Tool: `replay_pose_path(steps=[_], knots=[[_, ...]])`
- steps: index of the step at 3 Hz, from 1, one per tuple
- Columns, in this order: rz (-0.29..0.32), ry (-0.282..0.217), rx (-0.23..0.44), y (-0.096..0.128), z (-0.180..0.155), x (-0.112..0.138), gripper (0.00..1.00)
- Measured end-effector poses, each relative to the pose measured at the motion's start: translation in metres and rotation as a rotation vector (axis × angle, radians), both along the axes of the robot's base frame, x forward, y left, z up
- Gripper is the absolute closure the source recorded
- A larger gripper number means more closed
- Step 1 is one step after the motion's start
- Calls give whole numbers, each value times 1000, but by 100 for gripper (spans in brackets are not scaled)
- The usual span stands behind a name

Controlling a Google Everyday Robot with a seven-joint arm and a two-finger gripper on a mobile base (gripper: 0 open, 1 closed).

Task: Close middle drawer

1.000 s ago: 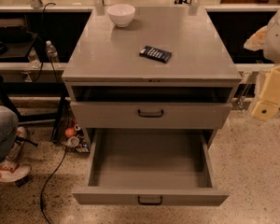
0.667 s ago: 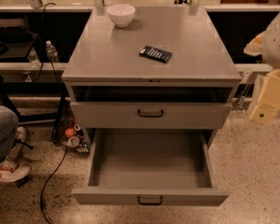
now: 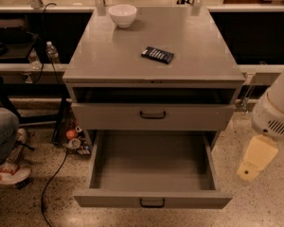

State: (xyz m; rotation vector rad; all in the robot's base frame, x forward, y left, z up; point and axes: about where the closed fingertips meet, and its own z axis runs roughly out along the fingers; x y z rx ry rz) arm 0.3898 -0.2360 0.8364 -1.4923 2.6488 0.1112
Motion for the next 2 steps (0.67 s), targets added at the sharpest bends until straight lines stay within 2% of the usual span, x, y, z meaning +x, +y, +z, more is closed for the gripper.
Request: replay_pose_path(steps=[1, 2], knots=[[-96, 114, 50, 10, -76, -35, 0], [-96, 172, 35, 9, -106, -60, 0]])
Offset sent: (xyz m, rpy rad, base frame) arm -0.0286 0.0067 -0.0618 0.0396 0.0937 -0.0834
